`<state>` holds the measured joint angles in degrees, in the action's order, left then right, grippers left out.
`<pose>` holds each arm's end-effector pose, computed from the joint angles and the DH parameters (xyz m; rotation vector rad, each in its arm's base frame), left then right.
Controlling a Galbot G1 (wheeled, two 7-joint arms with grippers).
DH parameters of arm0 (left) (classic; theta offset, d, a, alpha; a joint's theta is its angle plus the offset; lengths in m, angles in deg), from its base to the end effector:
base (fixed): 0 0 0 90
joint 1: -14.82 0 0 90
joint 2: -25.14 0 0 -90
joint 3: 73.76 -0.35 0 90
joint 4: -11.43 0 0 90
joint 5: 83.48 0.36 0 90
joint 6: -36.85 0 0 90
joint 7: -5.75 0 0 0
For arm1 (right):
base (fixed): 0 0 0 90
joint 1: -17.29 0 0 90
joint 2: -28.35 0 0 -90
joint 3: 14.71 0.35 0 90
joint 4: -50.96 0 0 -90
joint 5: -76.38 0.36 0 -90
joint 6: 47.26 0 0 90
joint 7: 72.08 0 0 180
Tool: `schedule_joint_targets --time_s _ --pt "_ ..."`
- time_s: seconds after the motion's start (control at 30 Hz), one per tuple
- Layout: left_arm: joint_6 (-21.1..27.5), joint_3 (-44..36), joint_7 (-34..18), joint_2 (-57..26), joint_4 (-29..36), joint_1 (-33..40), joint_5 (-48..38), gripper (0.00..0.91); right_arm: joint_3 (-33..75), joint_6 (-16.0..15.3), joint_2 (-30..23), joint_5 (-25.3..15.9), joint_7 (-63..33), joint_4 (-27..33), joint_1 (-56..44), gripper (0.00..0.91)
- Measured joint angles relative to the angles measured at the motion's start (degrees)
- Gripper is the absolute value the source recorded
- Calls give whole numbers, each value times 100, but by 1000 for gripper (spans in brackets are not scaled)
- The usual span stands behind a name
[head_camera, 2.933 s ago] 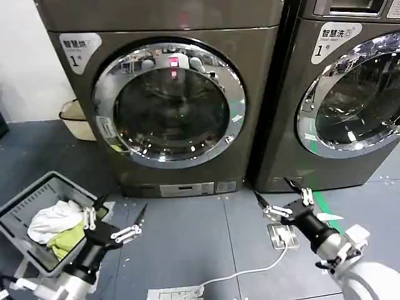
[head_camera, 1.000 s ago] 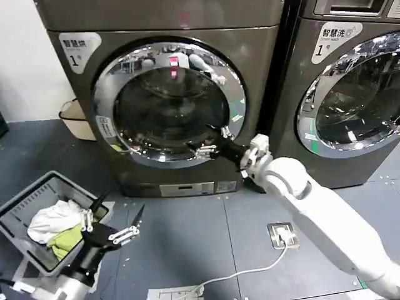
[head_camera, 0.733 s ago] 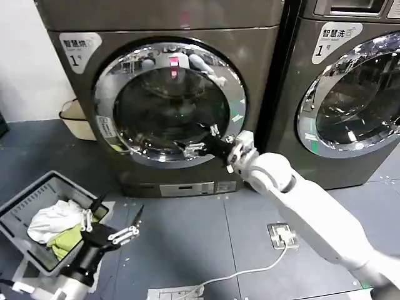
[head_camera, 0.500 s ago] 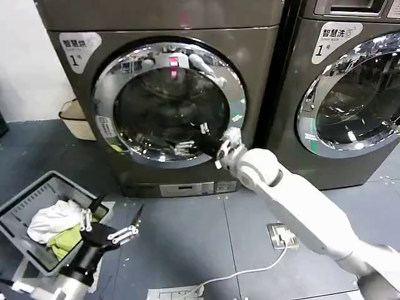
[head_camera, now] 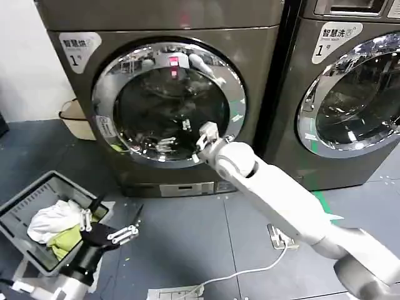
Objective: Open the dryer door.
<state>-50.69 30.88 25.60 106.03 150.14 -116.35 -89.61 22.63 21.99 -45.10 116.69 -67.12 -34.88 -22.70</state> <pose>0.1276 0.0719 -0.2032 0.4280 3.0183 0.3068 0.4785 0.1665 -0.1171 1.3768 -2.7839 0.2453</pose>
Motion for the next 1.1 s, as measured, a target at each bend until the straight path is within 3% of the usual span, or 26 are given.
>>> schedule_joint_targets --time_s 1.1 --pt "-119 319 4 7 -80 -96 -108 907 -218 -23 -1211 -301 82 1368 447 907"
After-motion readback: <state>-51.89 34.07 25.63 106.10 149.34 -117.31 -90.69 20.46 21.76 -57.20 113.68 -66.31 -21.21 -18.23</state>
